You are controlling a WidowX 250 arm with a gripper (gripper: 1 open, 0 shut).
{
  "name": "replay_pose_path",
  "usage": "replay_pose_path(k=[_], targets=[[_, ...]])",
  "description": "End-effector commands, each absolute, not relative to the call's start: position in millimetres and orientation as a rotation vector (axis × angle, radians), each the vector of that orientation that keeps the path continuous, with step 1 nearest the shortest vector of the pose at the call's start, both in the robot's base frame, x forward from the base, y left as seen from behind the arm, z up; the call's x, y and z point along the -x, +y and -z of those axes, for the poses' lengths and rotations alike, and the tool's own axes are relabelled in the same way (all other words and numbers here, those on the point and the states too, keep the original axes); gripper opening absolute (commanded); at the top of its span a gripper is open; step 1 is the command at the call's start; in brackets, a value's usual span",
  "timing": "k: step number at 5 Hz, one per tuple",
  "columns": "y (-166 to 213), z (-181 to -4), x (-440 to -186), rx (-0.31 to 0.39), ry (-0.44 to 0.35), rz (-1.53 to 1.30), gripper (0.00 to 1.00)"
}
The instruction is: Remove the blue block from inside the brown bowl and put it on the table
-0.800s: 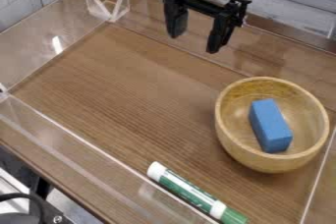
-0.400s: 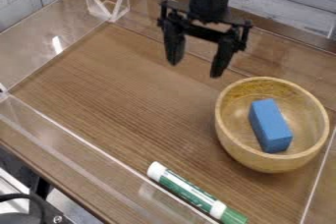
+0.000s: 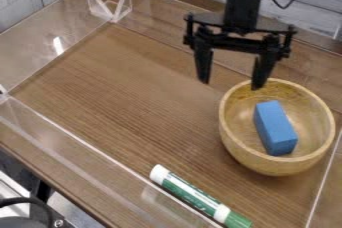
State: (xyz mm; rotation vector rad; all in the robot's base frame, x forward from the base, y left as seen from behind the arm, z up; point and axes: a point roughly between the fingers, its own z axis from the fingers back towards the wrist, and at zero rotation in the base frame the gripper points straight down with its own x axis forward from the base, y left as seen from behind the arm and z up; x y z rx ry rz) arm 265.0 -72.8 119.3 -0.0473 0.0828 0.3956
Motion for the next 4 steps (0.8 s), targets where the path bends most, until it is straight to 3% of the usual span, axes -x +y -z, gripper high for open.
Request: replay_pose_path(k=[1, 4], targets=[[-87, -136.8, -266, 0.101, -0.005, -0.522, 1.0], [-103, -114.1, -268, 0.131, -0.01, -0.567, 1.0]])
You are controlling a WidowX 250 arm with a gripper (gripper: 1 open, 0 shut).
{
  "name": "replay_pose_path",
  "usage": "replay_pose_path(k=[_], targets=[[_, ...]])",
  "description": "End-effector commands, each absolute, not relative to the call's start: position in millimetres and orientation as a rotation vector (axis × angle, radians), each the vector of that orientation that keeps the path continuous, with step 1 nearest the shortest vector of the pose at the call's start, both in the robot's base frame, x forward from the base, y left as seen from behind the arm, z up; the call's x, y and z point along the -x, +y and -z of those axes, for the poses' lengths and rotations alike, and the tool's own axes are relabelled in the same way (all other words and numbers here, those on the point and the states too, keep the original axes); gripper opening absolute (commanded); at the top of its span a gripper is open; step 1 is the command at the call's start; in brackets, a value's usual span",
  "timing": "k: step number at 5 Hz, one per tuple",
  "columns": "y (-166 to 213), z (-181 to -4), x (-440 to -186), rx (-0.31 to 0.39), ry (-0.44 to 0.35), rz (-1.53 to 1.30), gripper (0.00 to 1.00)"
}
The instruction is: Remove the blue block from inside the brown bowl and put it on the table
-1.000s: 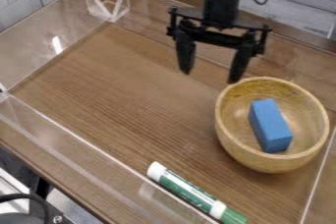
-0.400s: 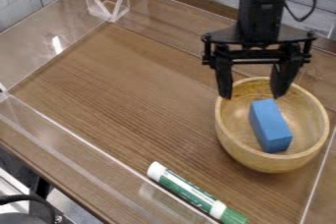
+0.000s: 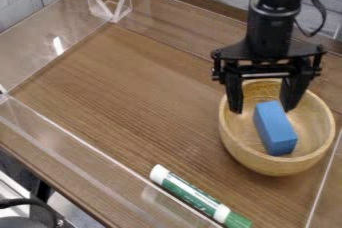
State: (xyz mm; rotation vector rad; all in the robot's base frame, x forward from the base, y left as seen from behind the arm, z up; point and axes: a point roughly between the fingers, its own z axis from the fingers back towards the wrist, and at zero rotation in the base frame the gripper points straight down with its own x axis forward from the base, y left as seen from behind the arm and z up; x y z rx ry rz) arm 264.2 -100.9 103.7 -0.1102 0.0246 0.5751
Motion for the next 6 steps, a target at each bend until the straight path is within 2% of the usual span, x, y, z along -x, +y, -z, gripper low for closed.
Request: replay_pose_path(k=[1, 4, 6], targets=[[-107, -104.5, -269, 0.14, -0.01, -0.565, 1.0], [-111, -74.0, -275, 0.182, -0.028, -0.613, 1.0], [-111, -70.5, -279, 0.208, -0.032, -0.622, 1.0]])
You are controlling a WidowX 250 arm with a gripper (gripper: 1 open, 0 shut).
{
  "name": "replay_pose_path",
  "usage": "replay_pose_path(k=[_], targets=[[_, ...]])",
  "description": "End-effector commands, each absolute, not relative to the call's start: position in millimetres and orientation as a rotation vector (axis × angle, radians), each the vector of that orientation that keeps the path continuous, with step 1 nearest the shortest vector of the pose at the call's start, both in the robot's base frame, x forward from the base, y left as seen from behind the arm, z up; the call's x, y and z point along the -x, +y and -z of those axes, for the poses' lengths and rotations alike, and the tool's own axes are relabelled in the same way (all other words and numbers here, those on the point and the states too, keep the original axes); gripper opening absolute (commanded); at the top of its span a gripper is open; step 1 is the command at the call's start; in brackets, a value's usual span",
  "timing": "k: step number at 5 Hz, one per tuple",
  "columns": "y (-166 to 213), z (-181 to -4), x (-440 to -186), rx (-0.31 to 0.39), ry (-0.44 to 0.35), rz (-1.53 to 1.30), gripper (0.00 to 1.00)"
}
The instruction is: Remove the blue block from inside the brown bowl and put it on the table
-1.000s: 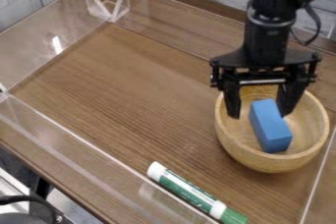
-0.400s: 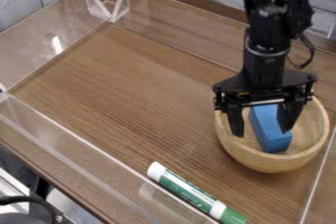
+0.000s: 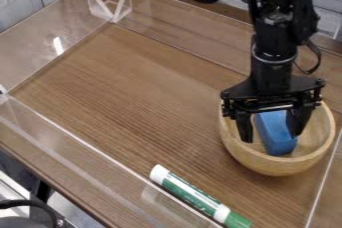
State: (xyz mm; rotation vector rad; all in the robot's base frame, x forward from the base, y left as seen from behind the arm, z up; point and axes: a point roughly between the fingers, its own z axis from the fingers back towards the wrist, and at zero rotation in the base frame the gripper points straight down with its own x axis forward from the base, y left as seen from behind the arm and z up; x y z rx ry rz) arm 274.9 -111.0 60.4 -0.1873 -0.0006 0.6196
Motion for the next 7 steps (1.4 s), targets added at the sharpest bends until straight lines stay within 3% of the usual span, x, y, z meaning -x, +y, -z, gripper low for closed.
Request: replay_pose_path(k=[1, 6, 7], targets=[[-111, -72.4, -280, 0.219, -0.029, -0.624, 1.0], [-106, -85.8, -280, 0.264, -0.031, -0.633, 1.0], [-107, -79.3, -280, 0.267, -0.032, -0.637, 1.0]])
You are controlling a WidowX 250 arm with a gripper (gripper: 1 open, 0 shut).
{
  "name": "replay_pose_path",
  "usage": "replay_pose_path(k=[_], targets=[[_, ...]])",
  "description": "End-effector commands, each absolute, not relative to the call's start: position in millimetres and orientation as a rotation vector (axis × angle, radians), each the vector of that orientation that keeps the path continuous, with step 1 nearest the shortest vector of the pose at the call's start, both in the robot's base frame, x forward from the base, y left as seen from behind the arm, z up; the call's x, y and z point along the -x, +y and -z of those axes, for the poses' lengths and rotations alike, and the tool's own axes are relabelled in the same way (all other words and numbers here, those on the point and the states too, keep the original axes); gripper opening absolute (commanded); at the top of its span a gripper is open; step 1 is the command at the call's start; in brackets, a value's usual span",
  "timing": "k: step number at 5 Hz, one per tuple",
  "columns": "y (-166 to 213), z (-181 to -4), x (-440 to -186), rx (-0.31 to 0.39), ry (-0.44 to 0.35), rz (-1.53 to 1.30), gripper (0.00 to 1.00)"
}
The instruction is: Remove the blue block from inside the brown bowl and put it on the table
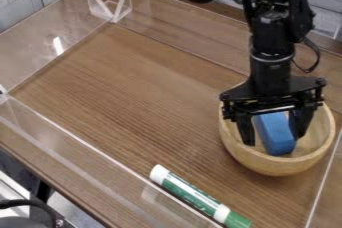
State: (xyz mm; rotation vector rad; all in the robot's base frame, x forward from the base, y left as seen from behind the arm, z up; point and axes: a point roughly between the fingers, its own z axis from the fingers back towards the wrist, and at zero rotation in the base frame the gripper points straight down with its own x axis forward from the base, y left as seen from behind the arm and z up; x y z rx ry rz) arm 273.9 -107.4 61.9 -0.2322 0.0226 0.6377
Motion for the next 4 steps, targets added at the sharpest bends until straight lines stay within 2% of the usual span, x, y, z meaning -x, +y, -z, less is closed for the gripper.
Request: replay_pose_path(k=[1, 3, 4], targets=[[-108, -73.1, -280, 0.269, -0.033, -0.641, 1.0], [-110, -60.4, -281, 0.274, -0.036, -0.646, 1.0], [-110, -54.9, -281, 0.275, -0.036, -0.648, 0.0]])
